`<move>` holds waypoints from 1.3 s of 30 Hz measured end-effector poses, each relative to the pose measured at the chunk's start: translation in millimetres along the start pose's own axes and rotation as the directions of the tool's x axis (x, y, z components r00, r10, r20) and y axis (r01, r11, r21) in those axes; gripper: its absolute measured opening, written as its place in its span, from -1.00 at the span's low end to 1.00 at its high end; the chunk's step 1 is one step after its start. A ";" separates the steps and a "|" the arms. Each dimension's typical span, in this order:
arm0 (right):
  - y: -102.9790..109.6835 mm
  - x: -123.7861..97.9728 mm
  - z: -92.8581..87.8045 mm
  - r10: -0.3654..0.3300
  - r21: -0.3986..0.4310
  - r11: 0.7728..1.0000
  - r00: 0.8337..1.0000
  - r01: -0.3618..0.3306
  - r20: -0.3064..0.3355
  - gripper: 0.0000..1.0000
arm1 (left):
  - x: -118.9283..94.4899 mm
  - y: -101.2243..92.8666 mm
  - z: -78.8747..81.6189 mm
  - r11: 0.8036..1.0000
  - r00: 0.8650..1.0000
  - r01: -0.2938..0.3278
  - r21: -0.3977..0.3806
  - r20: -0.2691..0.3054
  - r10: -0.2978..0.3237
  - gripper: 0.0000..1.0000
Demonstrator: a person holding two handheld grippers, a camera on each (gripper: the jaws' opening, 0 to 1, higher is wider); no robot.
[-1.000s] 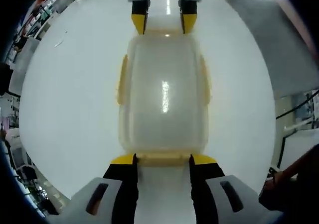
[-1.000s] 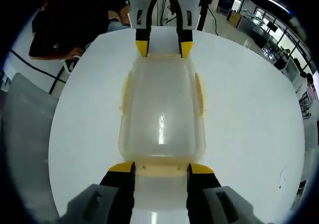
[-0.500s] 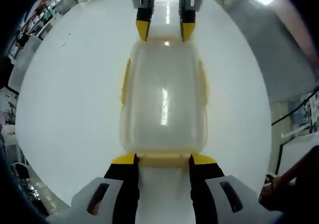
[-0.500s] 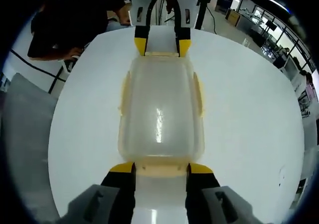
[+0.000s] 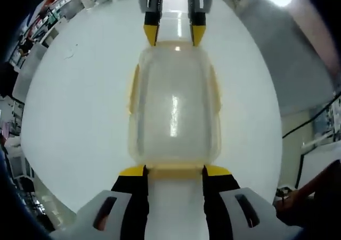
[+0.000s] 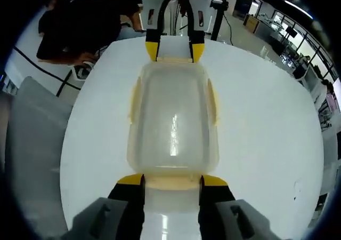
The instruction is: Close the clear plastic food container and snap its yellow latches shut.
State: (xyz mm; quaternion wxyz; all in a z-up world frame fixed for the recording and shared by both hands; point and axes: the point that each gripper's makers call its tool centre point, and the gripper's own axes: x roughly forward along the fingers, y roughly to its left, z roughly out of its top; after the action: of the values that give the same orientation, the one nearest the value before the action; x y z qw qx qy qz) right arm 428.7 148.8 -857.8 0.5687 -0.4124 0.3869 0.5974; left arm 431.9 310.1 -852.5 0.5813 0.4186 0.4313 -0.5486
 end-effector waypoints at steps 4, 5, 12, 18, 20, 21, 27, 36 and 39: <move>0.2 -11.0 -0.8 -0.005 -0.008 1.000 1.000 0.005 0.008 -0.27 | -10.1 -1.7 7.6 1.000 1.000 -0.012 -0.005 0.014 0.012 -0.26; 0.9 -12.8 -1.0 -0.005 -0.008 1.000 1.000 0.006 0.009 -0.27 | -11.5 -2.2 9.0 1.000 1.000 -0.012 -0.005 0.015 0.012 -0.26; 7.1 -25.0 -3.6 -0.008 -0.006 1.000 1.000 0.008 0.017 -0.26 | -21.6 -7.6 19.7 1.000 1.000 -0.015 0.006 0.003 0.014 -0.26; 13.3 -31.6 -5.5 -0.004 -0.001 1.000 1.000 0.004 0.020 -0.26 | -27.8 -12.2 26.8 1.000 1.000 -0.011 0.018 -0.009 0.011 -0.26; 14.7 -33.2 -5.8 0.000 0.000 1.000 1.000 0.000 0.023 -0.26 | -29.0 -13.3 27.8 1.000 1.000 -0.011 0.021 -0.012 0.011 -0.26; 15.1 -33.9 -6.3 0.001 -0.002 1.000 1.000 -0.001 0.022 -0.26 | -30.5 -14.7 29.3 1.000 1.000 -0.011 0.017 -0.009 0.011 -0.26; 16.1 -41.4 -9.7 -0.006 -0.014 1.000 1.000 0.006 0.017 -0.26 | -33.8 -17.6 36.7 1.000 1.000 -0.028 0.007 -0.006 0.028 -0.26; 17.5 -51.1 -23.5 -0.005 -0.021 1.000 1.000 0.005 -0.004 -0.26 | -32.1 -19.6 52.4 0.999 0.999 -0.033 -0.001 -0.003 0.033 -0.26; 18.2 -54.0 -28.7 -0.004 -0.016 1.000 1.000 0.004 -0.005 -0.26 | -32.0 -18.9 59.1 1.000 1.000 -0.030 0.005 -0.001 0.030 -0.26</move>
State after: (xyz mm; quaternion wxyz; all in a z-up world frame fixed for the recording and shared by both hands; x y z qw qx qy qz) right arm 412.8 101.6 -817.9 0.5657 -0.4193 0.3829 0.5980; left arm 414.7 261.3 -805.6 0.5880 0.4269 0.4238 -0.5407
